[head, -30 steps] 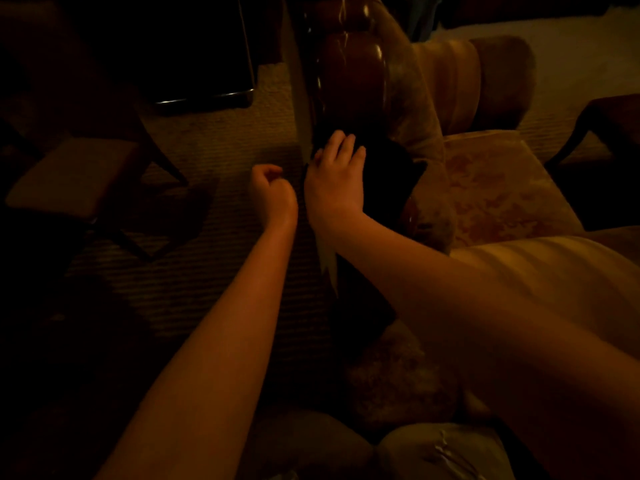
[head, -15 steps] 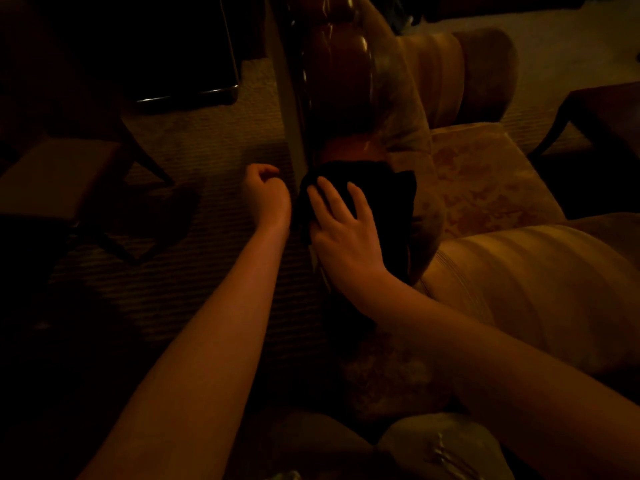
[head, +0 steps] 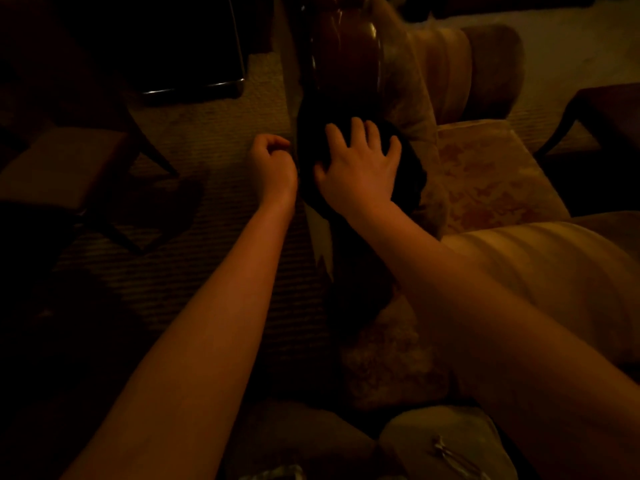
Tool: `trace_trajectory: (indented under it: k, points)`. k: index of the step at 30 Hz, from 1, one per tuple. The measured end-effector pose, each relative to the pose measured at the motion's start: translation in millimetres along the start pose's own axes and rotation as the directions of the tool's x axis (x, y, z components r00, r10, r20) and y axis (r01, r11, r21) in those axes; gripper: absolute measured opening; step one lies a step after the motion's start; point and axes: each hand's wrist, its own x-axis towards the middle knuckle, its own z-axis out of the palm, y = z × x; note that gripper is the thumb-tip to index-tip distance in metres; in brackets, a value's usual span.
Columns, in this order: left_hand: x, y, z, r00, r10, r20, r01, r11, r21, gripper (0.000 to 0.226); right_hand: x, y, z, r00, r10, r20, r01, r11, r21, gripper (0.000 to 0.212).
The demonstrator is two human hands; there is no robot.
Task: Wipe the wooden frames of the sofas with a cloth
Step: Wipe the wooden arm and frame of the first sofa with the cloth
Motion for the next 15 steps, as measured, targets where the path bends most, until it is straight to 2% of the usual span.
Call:
trace_trajectory:
  k: [4,7,9,12,14,15]
  points:
    - [-4,-4,9,0.997,0.010,0.079,-0.008,1.000,-0.024,0.034,-29,17,2,0.997,0.061,-0.056,-0.059,0.998,0.038,0.061]
    - [-3,9,24,0.976,0.102,0.192,-0.101,0.995,-0.015,0.037,-37,17,2,0.993,0.115,-0.021,-0.114,0.992,0.051,0.062]
    - [4,16,33,0.922,0.215,0.321,-0.224,0.975,-0.007,0.038,-27,11,3,0.981,0.194,-0.005,-0.194,0.980,0.052,0.063]
    - [19,15,45,0.802,0.336,0.494,-0.376,0.926,-0.020,0.032,-11,4,6,0.952,0.302,-0.038,-0.301,0.953,0.042,0.062]
    - [27,13,47,0.743,0.404,0.534,-0.459,0.888,-0.033,0.025,-10,1,9,0.937,0.343,-0.069,-0.341,0.939,0.040,0.061]
    - [28,13,48,0.719,0.451,0.529,-0.520,0.854,-0.020,0.030,-10,0,10,0.929,0.359,-0.090,-0.357,0.933,0.036,0.060]
